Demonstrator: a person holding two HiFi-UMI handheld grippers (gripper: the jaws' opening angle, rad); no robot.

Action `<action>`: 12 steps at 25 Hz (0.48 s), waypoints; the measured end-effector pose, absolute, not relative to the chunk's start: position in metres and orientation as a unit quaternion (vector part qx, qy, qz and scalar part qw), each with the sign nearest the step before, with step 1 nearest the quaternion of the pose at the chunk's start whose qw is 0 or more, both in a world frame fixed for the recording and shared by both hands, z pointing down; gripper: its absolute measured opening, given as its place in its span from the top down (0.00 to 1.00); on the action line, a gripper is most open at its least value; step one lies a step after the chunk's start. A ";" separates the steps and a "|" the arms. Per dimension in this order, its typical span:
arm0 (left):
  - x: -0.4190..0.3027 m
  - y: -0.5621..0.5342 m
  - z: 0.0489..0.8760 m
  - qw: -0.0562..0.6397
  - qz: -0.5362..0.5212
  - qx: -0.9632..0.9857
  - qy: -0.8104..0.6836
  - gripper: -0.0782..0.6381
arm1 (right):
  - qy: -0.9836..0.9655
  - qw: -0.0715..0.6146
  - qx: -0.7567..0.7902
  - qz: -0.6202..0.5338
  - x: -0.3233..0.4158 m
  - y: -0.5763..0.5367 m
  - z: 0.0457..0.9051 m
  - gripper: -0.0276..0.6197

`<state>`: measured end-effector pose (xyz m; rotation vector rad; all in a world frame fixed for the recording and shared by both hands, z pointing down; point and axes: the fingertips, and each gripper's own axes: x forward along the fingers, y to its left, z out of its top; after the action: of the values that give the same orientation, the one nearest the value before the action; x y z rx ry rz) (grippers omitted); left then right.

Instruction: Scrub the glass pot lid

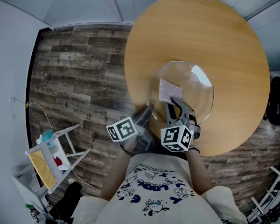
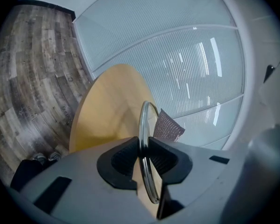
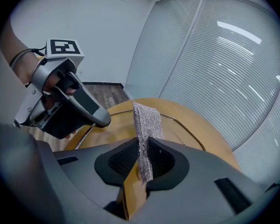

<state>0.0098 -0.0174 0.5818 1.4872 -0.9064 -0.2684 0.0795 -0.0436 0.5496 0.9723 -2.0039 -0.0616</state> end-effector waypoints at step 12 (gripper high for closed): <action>0.012 -0.016 0.582 0.633 -0.105 0.654 -0.401 0.78 | -0.823 0.490 0.287 -0.021 0.060 -0.030 0.573 0.84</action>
<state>0.0120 -0.0162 0.5818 1.4967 -0.9173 -0.2399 0.0602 -0.0295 0.5733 0.6974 -1.9998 -0.0503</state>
